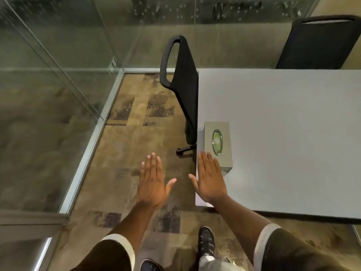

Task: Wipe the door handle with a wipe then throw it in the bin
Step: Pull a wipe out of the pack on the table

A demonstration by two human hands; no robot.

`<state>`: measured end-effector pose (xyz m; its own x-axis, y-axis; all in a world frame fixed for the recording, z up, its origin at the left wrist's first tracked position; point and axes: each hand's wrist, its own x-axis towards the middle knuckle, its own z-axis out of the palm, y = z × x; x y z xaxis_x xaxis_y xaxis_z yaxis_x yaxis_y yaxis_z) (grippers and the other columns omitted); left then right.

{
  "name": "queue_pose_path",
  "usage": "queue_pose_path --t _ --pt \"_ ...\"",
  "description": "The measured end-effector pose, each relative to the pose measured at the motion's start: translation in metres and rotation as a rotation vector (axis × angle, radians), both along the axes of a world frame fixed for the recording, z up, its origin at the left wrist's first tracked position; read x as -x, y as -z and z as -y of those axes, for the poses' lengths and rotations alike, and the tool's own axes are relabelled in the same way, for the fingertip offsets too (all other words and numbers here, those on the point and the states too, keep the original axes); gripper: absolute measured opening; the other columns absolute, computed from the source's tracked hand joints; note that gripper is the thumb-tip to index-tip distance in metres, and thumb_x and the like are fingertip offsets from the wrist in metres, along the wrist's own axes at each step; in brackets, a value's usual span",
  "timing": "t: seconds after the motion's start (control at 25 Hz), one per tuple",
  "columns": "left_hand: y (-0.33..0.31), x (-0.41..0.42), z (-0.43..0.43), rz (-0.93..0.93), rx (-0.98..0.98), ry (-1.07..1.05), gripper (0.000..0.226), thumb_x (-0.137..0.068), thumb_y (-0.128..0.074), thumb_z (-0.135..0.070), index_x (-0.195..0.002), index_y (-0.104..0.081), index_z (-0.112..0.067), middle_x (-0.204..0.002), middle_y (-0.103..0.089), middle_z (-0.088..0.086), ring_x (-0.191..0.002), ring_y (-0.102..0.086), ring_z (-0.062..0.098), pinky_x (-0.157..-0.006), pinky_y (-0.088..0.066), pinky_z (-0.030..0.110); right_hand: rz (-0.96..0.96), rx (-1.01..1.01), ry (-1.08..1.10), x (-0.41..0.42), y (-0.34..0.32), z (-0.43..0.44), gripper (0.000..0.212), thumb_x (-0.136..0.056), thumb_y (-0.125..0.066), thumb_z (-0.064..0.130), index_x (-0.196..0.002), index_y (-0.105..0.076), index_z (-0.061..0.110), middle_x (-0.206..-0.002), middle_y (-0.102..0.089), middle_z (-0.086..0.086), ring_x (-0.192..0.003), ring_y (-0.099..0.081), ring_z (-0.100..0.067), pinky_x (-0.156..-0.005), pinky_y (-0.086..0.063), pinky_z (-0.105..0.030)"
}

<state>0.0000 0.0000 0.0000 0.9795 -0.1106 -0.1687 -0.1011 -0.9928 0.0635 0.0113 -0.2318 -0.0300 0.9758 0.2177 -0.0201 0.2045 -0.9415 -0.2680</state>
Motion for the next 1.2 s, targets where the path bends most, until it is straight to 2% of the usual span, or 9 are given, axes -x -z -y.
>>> queue_pose_path --t 0.12,0.24,0.36,0.48,0.6,0.76,0.88,1.04,1.2 --pt "-0.006 -0.026 0.044 0.021 -0.006 0.014 0.108 -0.095 0.009 -0.081 -0.168 0.013 0.000 -0.176 0.019 0.024 -0.166 0.017 0.038 -0.137 0.004 0.053 0.054 0.009 0.083 -0.017 -0.005 0.046 0.082 -0.110 -0.031 0.060 -0.168 -0.005 0.010 -0.178 -0.005 -0.014 -0.165 -0.004 -0.033 -0.133 -0.011 -0.049" --pt "-0.008 -0.051 0.079 0.042 -0.015 0.087 0.105 -0.098 0.003 -0.079 -0.167 0.016 -0.002 -0.175 0.022 0.024 -0.165 0.018 0.038 -0.136 0.006 0.052 0.046 0.011 0.148 -0.035 -0.013 0.077 0.076 -0.109 -0.040 0.054 -0.166 -0.020 0.008 -0.174 -0.025 -0.016 -0.161 -0.025 -0.038 -0.130 -0.024 -0.053" --pt "-0.004 -0.071 0.096 0.000 -0.012 0.151 0.100 -0.098 0.004 -0.078 -0.165 0.020 -0.005 -0.174 0.025 0.021 -0.165 0.019 0.037 -0.135 0.009 0.051 0.029 -0.025 0.195 -0.058 -0.020 0.093 0.060 -0.108 -0.046 0.048 -0.155 -0.043 0.012 -0.159 -0.049 -0.015 -0.144 -0.049 -0.037 -0.117 -0.043 -0.051" --pt "0.003 -0.091 0.110 -0.066 -0.045 0.173 0.095 -0.103 0.000 -0.074 -0.169 0.014 -0.007 -0.175 0.022 0.021 -0.166 0.018 0.038 -0.134 0.012 0.051 -0.022 -0.035 0.258 -0.087 -0.024 0.103 0.039 -0.104 -0.060 0.035 -0.135 -0.065 0.012 -0.139 -0.063 -0.016 -0.123 -0.061 -0.039 -0.102 -0.048 -0.048" --pt "0.011 -0.113 0.123 -0.149 0.010 0.194 0.089 -0.110 -0.022 -0.067 -0.172 0.005 -0.010 -0.181 0.008 0.018 -0.168 0.012 0.036 -0.135 0.011 0.051 -0.037 0.015 0.269 -0.118 -0.025 0.107 0.027 -0.105 -0.055 0.030 -0.117 -0.076 0.017 -0.124 -0.066 -0.011 -0.110 -0.062 -0.036 -0.093 -0.042 -0.044" --pt "0.026 -0.139 0.137 -0.222 0.148 0.208 0.084 -0.112 -0.041 -0.056 -0.173 -0.003 -0.014 -0.182 -0.004 0.015 -0.169 0.003 0.034 -0.137 0.004 0.052 -0.095 0.111 0.233 -0.156 -0.018 0.106 0.026 -0.103 -0.055 0.028 -0.114 -0.079 0.026 -0.118 -0.065 -0.005 -0.109 -0.060 -0.031 -0.093 -0.039 -0.044" --pt "0.037 -0.152 0.143 -0.254 0.232 0.196 0.084 -0.112 -0.047 -0.054 -0.174 -0.003 -0.018 -0.182 -0.004 0.014 -0.169 0.003 0.034 -0.136 0.003 0.052 -0.113 0.156 0.212 -0.168 -0.007 0.102 0.026 -0.101 -0.056 0.031 -0.109 -0.080 0.028 -0.114 -0.065 -0.003 -0.107 -0.059 -0.030 -0.092 -0.037 -0.044" --pt "0.049 -0.165 0.149 -0.329 0.323 0.197 0.084 -0.112 -0.048 -0.053 -0.174 0.002 -0.027 -0.183 0.003 0.012 -0.169 0.006 0.033 -0.135 0.003 0.054 -0.120 0.118 0.246 -0.176 0.000 0.103 0.021 -0.097 -0.062 0.036 -0.105 -0.082 0.032 -0.112 -0.068 0.000 -0.106 -0.061 -0.030 -0.091 -0.035 -0.044" --pt "0.052 -0.168 0.155 -0.371 0.320 0.214 0.078 -0.113 -0.043 -0.054 -0.174 0.002 -0.033 -0.182 0.005 0.013 -0.168 0.007 0.035 -0.135 0.002 0.057 -0.114 0.119 0.225 -0.172 0.002 0.108 0.017 -0.095 -0.067 0.038 -0.103 -0.082 0.034 -0.112 -0.069 0.001 -0.103 -0.061 -0.029 -0.089 -0.035 -0.044"
